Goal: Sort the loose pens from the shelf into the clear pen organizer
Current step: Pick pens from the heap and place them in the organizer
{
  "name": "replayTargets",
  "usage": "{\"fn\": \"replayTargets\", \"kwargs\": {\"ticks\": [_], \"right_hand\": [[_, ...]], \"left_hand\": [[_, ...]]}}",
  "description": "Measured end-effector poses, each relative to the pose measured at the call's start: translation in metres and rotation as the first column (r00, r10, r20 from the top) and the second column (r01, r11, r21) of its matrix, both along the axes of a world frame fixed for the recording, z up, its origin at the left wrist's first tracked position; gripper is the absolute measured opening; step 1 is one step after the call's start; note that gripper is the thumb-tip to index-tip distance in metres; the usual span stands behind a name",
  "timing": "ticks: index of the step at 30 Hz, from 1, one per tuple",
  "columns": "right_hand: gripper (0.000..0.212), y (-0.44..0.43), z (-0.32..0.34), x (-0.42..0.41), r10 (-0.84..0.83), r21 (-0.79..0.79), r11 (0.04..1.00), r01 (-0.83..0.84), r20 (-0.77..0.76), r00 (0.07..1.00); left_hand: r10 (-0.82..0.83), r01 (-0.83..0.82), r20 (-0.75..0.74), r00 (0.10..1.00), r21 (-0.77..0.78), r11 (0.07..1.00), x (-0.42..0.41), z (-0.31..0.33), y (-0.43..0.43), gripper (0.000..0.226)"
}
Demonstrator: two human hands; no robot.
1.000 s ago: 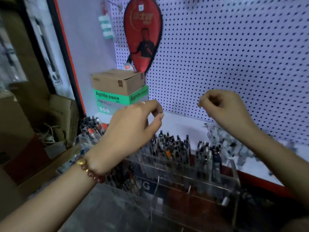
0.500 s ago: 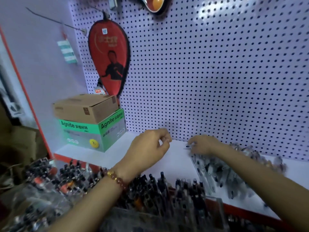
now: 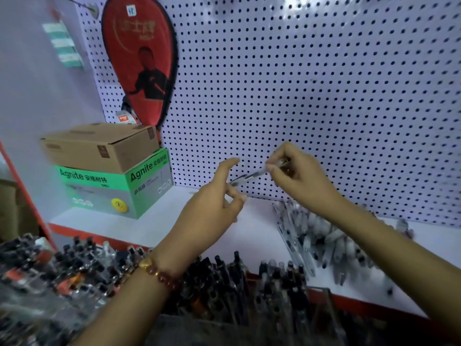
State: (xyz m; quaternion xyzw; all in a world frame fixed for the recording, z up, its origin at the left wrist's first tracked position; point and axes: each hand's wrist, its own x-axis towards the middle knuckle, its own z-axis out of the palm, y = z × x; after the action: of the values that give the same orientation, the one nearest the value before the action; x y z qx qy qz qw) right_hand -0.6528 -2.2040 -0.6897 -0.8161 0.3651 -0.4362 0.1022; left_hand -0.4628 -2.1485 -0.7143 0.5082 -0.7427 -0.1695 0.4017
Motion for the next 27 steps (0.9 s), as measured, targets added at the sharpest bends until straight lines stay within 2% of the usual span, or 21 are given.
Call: {"fn": "replayTargets", "kwargs": {"ticks": [2, 6, 8, 9, 10, 11, 12, 13, 14, 15, 18, 20, 24, 27], "right_hand": [[0.012, 0.014, 0.003, 0.008, 0.141, 0.142, 0.977, -0.158, 0.125, 0.982], [0.011, 0.025, 0.002, 0.011, 0.375, 0.348, 0.862, -0.368, 0.051, 0.926], [0.016, 0.023, 0.002, 0.006, 0.384, 0.448, 0.807, -0.383, 0.094, 0.919], [0.020, 0.020, 0.001, 0.004, 0.345, 0.476, 0.808, -0.347, 0.096, 0.934], [0.022, 0.014, -0.003, 0.001, 0.280, 0.477, 0.839, -0.263, 0.037, 0.959], [0.022, 0.008, -0.007, -0.004, 0.192, 0.434, 0.893, -0.121, -0.122, 0.974], [0.023, 0.003, -0.011, -0.010, 0.073, 0.335, 0.941, 0.057, -0.364, 0.928], [0.027, -0.002, -0.016, -0.015, -0.047, 0.214, 0.954, 0.211, -0.587, 0.808], [0.032, -0.004, -0.021, -0.018, -0.121, 0.129, 0.942, 0.309, -0.729, 0.674], [0.038, -0.003, -0.025, -0.019, -0.127, 0.106, 0.929, 0.355, -0.808, 0.575], [0.053, 0.006, -0.034, -0.012, -0.072, 0.082, 0.917, 0.390, -0.928, 0.366], [0.053, 0.012, -0.039, -0.005, -0.107, 0.020, 0.922, 0.386, -0.946, 0.305], [0.046, 0.017, -0.045, 0.001, -0.155, 0.013, 0.897, 0.442, -0.926, 0.343], [0.046, 0.018, -0.042, -0.003, -0.137, 0.106, 0.870, 0.481, -0.886, 0.443]], "left_hand": [[-0.010, 0.010, -0.002, 1.000, 0.002, 1.000, 0.000, 0.000, 0.000, 0.050], [0.004, -0.007, -0.097, 0.995, -0.029, 1.000, 0.000, -0.001, -0.001, 0.024], [0.019, -0.023, -0.121, 0.992, -0.033, 0.999, 0.000, 0.001, 0.000, 0.019], [0.023, -0.028, -0.117, 0.993, -0.041, 0.999, 0.000, 0.001, 0.000, 0.017], [0.026, -0.031, -0.107, 0.994, -0.052, 0.998, 0.000, 0.002, 0.000, 0.015], [0.026, -0.032, -0.092, 0.995, -0.062, 0.998, 0.000, 0.002, 0.000, 0.013], [0.025, -0.031, -0.079, 0.997, -0.068, 0.997, -0.001, 0.002, 0.000, 0.012], [0.020, -0.025, -0.073, 0.997, -0.068, 0.997, -0.001, 0.003, 0.000, 0.012], [0.009, -0.014, -0.071, 0.997, -0.066, 0.998, -0.001, 0.002, 0.001, 0.013], [0.000, -0.004, -0.060, 0.998, -0.070, 0.998, -0.001, 0.002, 0.001, 0.013], [-0.002, 0.002, -0.004, 1.000, -0.079, 0.997, -0.001, 0.001, 0.001, 0.016], [0.004, -0.004, 0.006, 1.000, -0.082, 0.997, -0.001, 0.001, 0.001, 0.019], [0.015, -0.010, 0.048, 0.999, -0.105, 0.994, 0.000, 0.000, 0.000, 0.023], [0.003, 0.004, 0.069, 0.998, -0.110, 0.994, 0.000, 0.000, 0.000, 0.020]]}}
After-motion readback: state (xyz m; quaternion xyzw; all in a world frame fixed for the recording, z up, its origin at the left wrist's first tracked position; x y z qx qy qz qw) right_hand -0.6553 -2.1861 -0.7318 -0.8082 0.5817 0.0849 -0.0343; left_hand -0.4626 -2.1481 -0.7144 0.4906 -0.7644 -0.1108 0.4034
